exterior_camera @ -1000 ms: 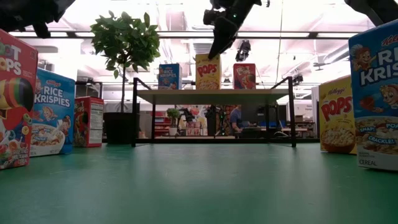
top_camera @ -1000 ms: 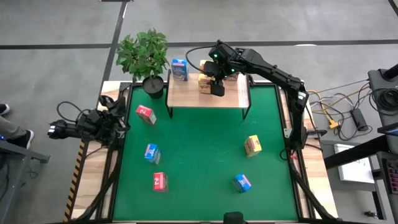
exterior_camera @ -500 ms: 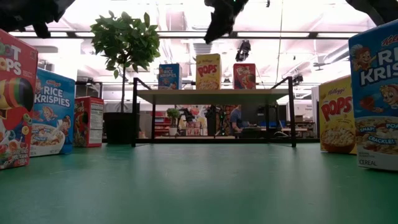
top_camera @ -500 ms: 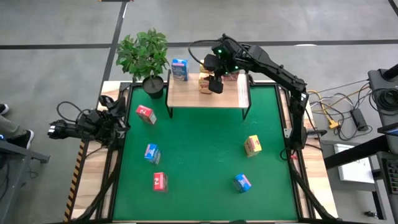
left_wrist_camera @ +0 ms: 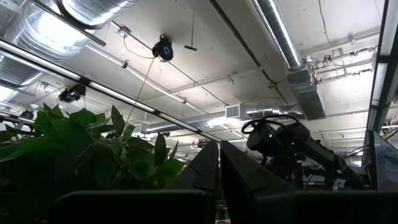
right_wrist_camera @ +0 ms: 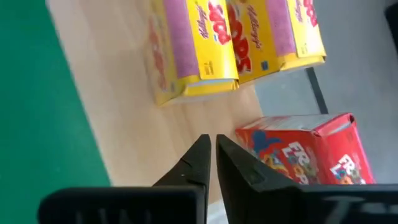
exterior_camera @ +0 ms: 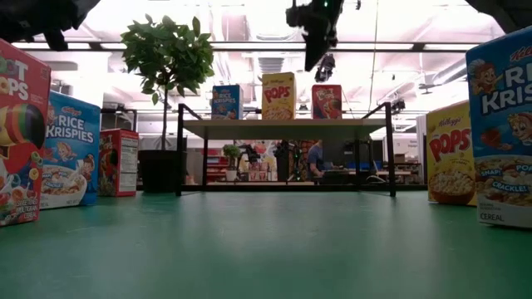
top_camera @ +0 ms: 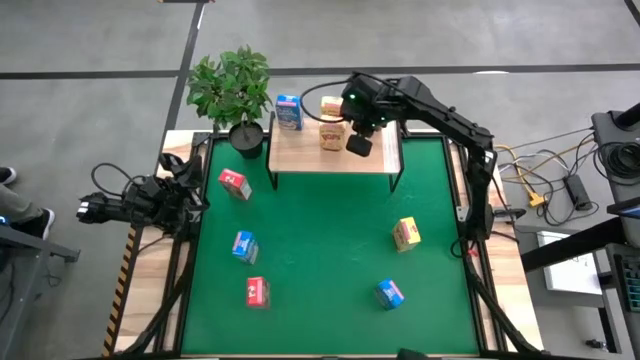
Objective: Stack cereal on shelf
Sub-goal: Put the left yellow cereal box on the shelf
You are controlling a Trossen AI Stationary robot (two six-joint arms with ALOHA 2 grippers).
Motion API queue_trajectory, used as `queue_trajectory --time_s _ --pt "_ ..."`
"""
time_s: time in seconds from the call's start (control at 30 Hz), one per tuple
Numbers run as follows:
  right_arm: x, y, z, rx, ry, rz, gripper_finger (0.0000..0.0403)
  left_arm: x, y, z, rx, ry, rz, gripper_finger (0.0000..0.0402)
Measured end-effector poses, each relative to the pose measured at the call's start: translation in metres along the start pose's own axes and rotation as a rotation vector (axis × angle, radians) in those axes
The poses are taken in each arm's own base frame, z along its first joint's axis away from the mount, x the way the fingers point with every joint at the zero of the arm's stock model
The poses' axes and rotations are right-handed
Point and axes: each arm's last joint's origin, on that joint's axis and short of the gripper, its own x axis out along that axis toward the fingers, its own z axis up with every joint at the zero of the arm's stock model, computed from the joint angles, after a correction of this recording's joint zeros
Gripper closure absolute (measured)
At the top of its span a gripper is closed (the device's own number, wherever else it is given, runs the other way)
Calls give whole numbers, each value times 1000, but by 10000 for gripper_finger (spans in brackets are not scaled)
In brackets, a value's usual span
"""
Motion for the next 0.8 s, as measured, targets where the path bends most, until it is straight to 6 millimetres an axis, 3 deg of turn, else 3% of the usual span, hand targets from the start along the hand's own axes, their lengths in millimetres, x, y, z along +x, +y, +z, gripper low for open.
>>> queue_trajectory --time_s 0.23,0.8 --pt "23 -5 6 -9 -40 -19 394 0 0 0 0 0 0 402" --pt "17 -2 6 18 -62 -18 394 0 0 0 2 5 3 402"
